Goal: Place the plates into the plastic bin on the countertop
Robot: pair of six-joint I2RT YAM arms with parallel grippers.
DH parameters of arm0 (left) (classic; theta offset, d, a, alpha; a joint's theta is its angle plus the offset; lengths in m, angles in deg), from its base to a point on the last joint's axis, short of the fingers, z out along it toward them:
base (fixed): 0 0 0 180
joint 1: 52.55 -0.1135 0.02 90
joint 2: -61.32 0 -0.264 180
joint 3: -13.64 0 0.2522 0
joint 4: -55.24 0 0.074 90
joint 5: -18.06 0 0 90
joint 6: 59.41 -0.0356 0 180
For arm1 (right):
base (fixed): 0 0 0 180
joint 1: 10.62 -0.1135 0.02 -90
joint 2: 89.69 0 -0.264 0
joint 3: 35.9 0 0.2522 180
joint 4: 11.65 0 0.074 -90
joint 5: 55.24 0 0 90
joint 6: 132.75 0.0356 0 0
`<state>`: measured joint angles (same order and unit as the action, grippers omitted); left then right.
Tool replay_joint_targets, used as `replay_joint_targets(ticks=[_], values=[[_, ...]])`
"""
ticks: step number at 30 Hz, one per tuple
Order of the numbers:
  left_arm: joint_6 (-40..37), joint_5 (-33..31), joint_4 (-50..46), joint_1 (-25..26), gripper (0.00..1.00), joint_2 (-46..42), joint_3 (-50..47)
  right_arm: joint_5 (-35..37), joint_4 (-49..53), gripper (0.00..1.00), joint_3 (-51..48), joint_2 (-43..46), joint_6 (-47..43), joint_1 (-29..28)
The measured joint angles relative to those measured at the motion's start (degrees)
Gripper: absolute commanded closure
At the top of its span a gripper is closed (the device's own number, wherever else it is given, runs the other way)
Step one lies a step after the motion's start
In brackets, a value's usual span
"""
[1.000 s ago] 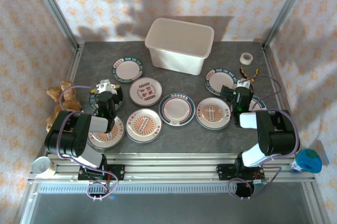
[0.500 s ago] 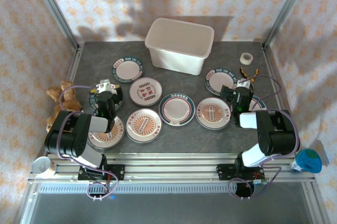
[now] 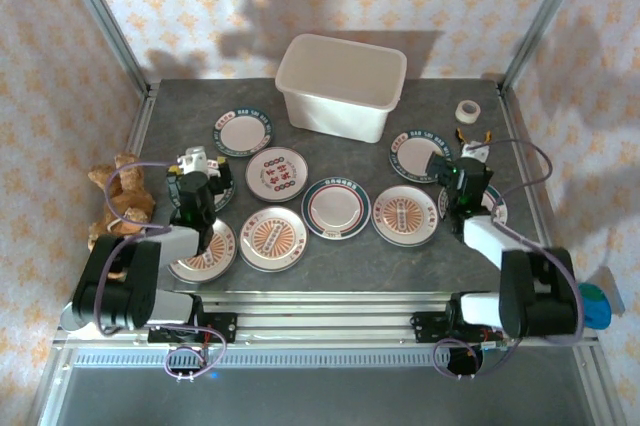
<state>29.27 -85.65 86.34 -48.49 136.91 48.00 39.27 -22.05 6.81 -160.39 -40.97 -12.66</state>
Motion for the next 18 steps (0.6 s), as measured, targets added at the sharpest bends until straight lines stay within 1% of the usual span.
replay_joint_targets(ticks=[2, 4, 7, 9, 12, 18], values=[[1.1, 0.2, -6.7, 0.0, 0.01, -4.6, 2.9, -0.1, 8.8, 0.04, 6.0, 4.4, 4.2, 0.0], [2.8, 1.4, -13.5, 0.0, 0.01, -7.7, 6.8, -1.7, 16.8, 0.06, 13.0, 6.2, 9.0, 0.0], [6.6, 4.0, -23.9, 0.1, 0.01, -10.8, 13.9, -5.3, 25.9, 0.08, 23.0, 6.5, 15.6, -0.3], [9.1, 5.5, -28.9, 0.5, 0.01, -11.8, 17.6, -7.1, 30.6, 0.09, 27.8, 5.8, 19.0, -1.1], [12.0, 7.4, -35.3, 2.3, 0.01, -11.8, 22.3, -9.2, 37.7, 0.09, 36.4, 0.1, 22.8, -2.7], [14.2, 9.6, -44.6, 6.1, 0.01, -6.2, 30.8, -10.6, 50.1, 0.11, 58.2, -20.2, 25.2, -6.0]])
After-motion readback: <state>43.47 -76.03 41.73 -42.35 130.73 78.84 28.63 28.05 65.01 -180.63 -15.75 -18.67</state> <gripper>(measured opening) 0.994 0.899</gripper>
